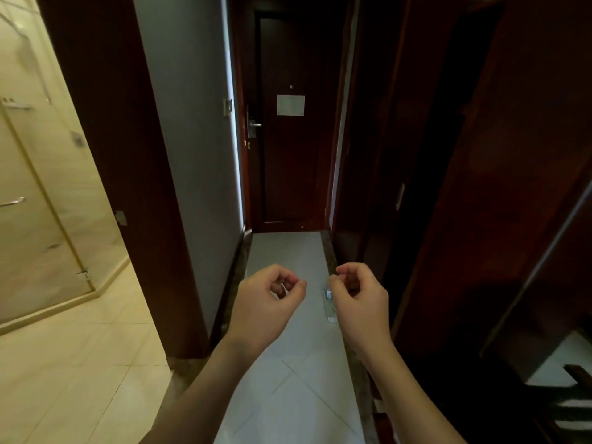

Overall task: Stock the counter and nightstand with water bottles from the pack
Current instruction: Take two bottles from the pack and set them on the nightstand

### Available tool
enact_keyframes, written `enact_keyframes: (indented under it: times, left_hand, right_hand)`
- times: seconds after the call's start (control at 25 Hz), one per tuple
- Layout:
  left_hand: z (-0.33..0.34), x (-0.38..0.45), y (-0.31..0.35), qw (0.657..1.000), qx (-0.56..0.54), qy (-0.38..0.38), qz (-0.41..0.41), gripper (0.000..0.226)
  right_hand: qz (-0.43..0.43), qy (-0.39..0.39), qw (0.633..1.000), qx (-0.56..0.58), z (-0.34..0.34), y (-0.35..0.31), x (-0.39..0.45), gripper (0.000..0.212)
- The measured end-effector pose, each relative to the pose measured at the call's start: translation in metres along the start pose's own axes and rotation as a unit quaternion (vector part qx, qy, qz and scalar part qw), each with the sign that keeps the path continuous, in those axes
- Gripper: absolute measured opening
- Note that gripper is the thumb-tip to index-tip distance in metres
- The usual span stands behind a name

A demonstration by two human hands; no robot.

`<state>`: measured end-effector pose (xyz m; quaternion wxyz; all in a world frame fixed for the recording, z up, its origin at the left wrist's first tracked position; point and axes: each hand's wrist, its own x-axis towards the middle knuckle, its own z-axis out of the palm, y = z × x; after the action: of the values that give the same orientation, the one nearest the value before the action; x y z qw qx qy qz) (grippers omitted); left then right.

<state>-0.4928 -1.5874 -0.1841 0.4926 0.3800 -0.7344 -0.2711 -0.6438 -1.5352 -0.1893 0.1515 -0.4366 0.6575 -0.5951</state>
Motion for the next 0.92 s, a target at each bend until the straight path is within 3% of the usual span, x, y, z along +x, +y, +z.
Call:
enact_keyframes:
  times: [0.24,0.64,0.92]
  left_hand:
    - [0.047,0.165,-0.060,0.999,0.012,0.024,0.039,0.015]
    - [0.104,0.386,-0.165,0.998,-0.020,0.053,-0.020,0.013]
    - [0.195,0.561,-0.266,0.996,-0.079,-0.038,-0.007,0.014]
  right_hand:
    - [-0.004,-0.014,0.999,0.030,0.044,0.031,0.173,0.009]
    - [-0.039,-0.005,0.999,0.012,0.125,0.066,0.414,0.012]
    - [-0.010,0.077,0.997,-0.020,0.185,0.129,0.579,0.016]
